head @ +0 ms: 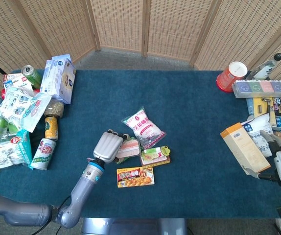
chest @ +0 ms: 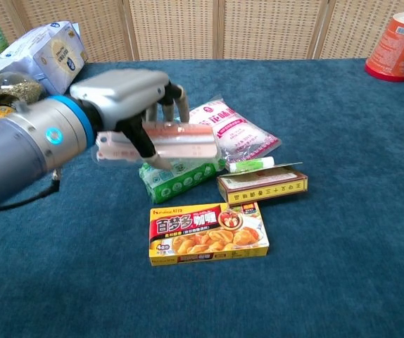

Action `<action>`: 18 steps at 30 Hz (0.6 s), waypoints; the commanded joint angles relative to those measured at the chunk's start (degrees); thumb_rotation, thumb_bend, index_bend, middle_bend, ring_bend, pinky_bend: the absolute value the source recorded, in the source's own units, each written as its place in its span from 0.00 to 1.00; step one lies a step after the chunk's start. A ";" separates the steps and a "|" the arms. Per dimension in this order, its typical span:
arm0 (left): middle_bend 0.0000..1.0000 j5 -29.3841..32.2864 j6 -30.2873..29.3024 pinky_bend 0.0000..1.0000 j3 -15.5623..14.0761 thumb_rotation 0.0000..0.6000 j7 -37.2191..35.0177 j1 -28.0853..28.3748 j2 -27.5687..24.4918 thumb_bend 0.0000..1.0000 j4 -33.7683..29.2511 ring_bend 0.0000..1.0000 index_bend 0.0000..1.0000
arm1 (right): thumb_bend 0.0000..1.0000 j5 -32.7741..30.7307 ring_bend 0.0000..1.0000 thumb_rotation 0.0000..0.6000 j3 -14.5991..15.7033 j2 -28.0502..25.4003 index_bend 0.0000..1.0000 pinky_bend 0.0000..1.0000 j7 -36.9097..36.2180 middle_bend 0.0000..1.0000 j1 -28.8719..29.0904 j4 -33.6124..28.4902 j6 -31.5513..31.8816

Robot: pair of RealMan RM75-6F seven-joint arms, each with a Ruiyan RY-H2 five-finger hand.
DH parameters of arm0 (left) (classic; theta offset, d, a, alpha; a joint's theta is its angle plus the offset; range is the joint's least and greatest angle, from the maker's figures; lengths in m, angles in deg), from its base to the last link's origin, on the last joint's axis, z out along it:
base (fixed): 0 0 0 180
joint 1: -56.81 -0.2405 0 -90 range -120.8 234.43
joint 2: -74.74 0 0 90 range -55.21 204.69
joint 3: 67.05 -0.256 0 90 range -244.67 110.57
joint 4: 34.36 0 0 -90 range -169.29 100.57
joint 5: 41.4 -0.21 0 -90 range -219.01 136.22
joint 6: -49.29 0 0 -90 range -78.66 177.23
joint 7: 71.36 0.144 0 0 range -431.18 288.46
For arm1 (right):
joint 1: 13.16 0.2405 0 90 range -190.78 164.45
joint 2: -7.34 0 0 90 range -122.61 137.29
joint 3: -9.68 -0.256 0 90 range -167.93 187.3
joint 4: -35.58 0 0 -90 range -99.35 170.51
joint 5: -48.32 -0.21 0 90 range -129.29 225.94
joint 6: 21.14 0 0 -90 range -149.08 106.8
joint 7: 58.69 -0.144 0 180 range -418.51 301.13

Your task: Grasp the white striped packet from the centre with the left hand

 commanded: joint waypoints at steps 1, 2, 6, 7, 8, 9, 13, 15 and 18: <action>0.54 -1.11 -2.13 0.37 1.44 1.00 1.34 -0.41 -3.42 0.00 -4.18 0.54 0.56 | 0.00 0.08 0.00 1.00 0.05 0.01 0.00 0.00 0.15 0.00 -0.01 -0.10 0.04; 0.54 -1.12 -2.46 0.37 1.79 1.00 1.69 -0.39 -4.09 0.00 -5.07 0.54 0.56 | 0.00 0.11 0.00 1.00 0.05 0.02 0.00 0.00 0.19 0.00 -0.01 -0.16 0.06; 0.54 -1.05 -3.81 0.38 3.44 1.00 3.34 -0.10 -6.74 0.00 -8.71 0.54 0.56 | 0.00 0.09 0.00 1.00 0.09 0.03 0.00 0.00 0.35 0.00 -0.01 -0.28 0.05; 0.54 -0.97 -4.21 0.37 3.97 1.00 3.85 0.04 -7.46 0.00 -9.78 0.54 0.56 | 0.00 0.09 0.00 1.00 0.09 0.04 0.00 0.00 0.41 0.00 -0.02 -0.30 0.08; 0.54 -0.89 -4.52 0.37 4.37 1.00 4.22 0.15 -7.96 0.00 -10.55 0.54 0.56 | 0.00 0.08 0.00 1.00 0.08 0.03 0.00 0.00 0.43 0.00 -0.03 -0.33 0.12; 0.54 -0.85 -4.83 0.37 4.73 1.00 4.61 0.27 -8.44 0.00 -11.27 0.54 0.56 | 0.00 0.09 0.00 1.00 0.10 0.01 0.00 0.00 0.43 0.00 -0.05 -0.38 0.13; 0.54 -0.51 -6.06 0.38 6.04 1.00 5.99 0.73 -10.25 0.00 -14.11 0.54 0.56 | 0.00 0.28 0.00 1.00 0.18 -0.03 0.00 0.00 0.47 0.00 -0.10 -0.42 0.23; 0.54 -0.32 -6.45 0.38 6.38 1.00 6.40 0.91 -10.82 0.00 -14.92 0.54 0.57 | 0.00 0.19 0.00 1.00 0.09 -0.06 0.00 0.00 0.49 0.00 -0.05 -0.50 0.23; 0.54 -0.03 -6.92 0.38 6.68 1.00 6.70 1.16 -11.37 0.00 -15.77 0.54 0.58 | 0.00 0.18 0.00 1.00 0.14 -0.09 0.00 0.00 0.62 0.00 -0.08 -0.59 0.24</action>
